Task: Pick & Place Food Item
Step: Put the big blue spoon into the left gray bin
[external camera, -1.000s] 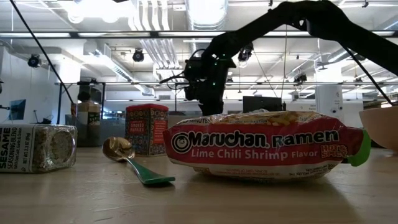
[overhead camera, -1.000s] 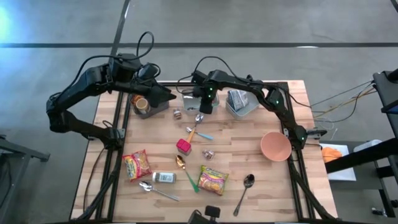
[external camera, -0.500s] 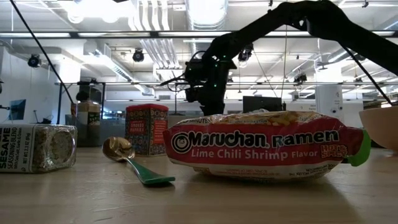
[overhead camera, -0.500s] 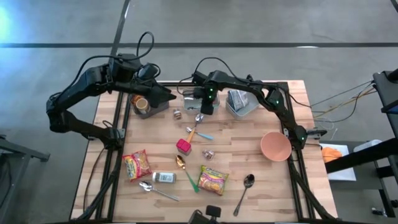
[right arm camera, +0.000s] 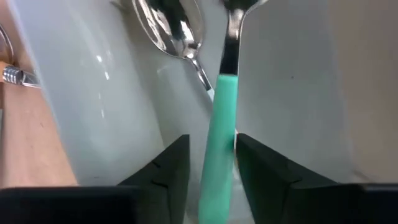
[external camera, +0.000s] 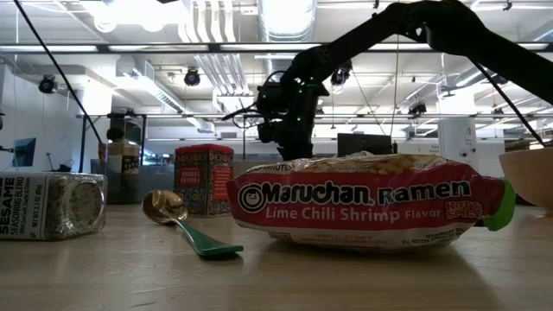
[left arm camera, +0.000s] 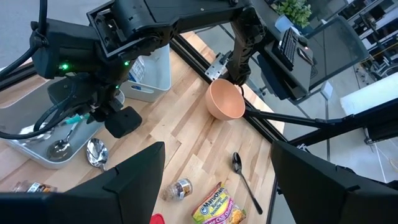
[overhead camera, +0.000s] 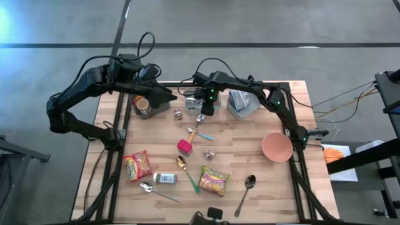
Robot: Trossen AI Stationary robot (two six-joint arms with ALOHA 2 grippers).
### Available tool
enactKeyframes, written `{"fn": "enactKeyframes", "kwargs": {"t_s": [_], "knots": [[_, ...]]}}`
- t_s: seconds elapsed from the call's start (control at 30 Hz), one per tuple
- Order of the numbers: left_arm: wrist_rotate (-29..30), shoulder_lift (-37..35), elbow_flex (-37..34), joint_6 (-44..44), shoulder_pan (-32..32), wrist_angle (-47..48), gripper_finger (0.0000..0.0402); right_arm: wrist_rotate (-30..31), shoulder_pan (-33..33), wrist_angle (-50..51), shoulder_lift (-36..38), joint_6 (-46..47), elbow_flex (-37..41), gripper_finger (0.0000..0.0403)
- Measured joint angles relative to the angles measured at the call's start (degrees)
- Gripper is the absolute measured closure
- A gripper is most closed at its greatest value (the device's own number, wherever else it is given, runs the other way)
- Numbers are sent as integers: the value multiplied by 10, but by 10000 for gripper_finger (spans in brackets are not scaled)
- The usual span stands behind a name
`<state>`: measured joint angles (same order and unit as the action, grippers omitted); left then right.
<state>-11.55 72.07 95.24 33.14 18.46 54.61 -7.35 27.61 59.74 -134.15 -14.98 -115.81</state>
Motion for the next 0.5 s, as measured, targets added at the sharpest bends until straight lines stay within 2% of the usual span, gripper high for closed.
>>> {"fn": "enactKeyframes", "kwargs": {"t_s": [0.13,0.5], "knots": [[0,0,0,1,0,0,105,0,0,0,0,0,0,253],[0,0,0,1,0,0,105,0,0,-1,0,-1,0,249]]}}
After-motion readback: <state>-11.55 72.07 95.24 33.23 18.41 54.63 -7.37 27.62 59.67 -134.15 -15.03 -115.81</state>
